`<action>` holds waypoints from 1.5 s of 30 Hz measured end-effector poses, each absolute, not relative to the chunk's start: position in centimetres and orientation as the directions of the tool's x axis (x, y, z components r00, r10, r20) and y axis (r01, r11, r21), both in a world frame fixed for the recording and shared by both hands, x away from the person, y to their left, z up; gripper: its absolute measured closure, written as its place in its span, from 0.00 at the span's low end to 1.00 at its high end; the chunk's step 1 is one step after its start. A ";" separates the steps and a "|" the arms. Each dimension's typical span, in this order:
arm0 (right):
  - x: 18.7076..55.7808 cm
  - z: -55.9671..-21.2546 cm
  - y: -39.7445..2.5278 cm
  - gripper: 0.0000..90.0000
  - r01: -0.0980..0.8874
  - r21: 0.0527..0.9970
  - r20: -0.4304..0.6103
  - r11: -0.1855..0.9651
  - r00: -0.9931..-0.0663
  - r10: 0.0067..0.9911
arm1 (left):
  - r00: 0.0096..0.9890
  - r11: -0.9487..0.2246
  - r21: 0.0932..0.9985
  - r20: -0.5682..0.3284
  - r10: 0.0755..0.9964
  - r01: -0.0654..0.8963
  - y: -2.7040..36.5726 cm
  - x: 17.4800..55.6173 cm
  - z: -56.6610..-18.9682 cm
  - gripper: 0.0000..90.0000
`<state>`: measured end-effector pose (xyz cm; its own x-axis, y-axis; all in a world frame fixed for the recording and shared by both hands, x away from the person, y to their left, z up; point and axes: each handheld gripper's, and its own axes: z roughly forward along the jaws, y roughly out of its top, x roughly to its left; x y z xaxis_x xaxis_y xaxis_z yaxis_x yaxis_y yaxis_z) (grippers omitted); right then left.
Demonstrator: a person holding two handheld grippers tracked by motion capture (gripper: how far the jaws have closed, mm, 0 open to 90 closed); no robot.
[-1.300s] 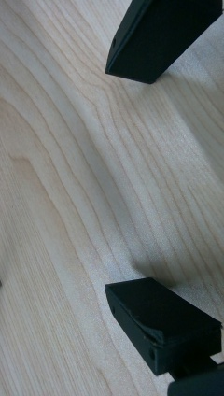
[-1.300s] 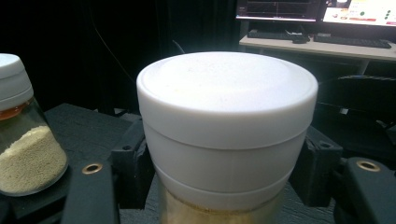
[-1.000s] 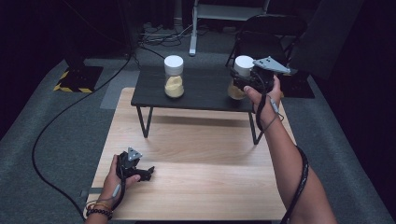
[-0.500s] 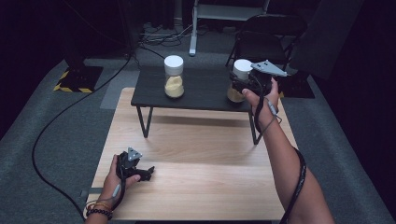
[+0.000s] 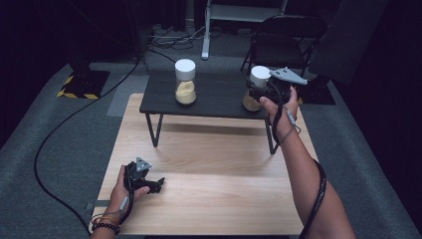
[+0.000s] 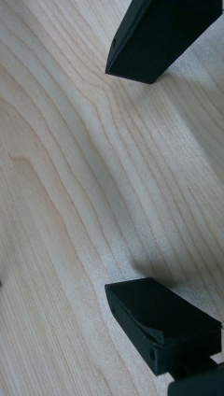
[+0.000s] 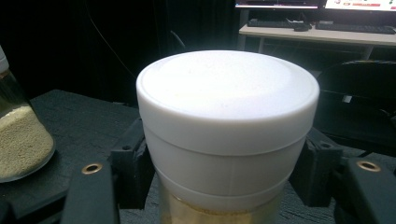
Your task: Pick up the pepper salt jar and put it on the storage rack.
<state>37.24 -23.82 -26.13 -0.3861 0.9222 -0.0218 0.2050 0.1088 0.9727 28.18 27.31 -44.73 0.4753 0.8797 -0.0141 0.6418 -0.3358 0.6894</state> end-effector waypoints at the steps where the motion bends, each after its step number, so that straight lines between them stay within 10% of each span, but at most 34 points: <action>1: 37.2 -26.2 -23.9 0.38 0.204 0.973 -0.021 0.108 -0.386 0.922 | 0.475 -0.335 0.690 -0.014 0.880 0.642 27.3 28.2 -44.7 0.00; 15: 37.3 -26.4 -24.2 0.34 0.207 0.974 -0.009 0.097 -0.392 0.920 | 0.474 -0.335 0.690 -0.015 0.880 0.642 27.3 28.2 -44.7 0.00; 31: 37.9 -26.3 -23.7 0.05 0.219 0.958 -0.085 0.187 -0.406 0.910 | 0.475 -0.335 0.690 -0.014 0.880 0.642 27.3 28.2 -44.7 0.00; 45: 36.7 -24.5 -23.2 0.04 0.220 0.941 -0.154 0.258 -0.400 0.903 | 0.477 -0.337 0.690 -0.014 0.879 0.641 27.3 28.2 -44.7 0.00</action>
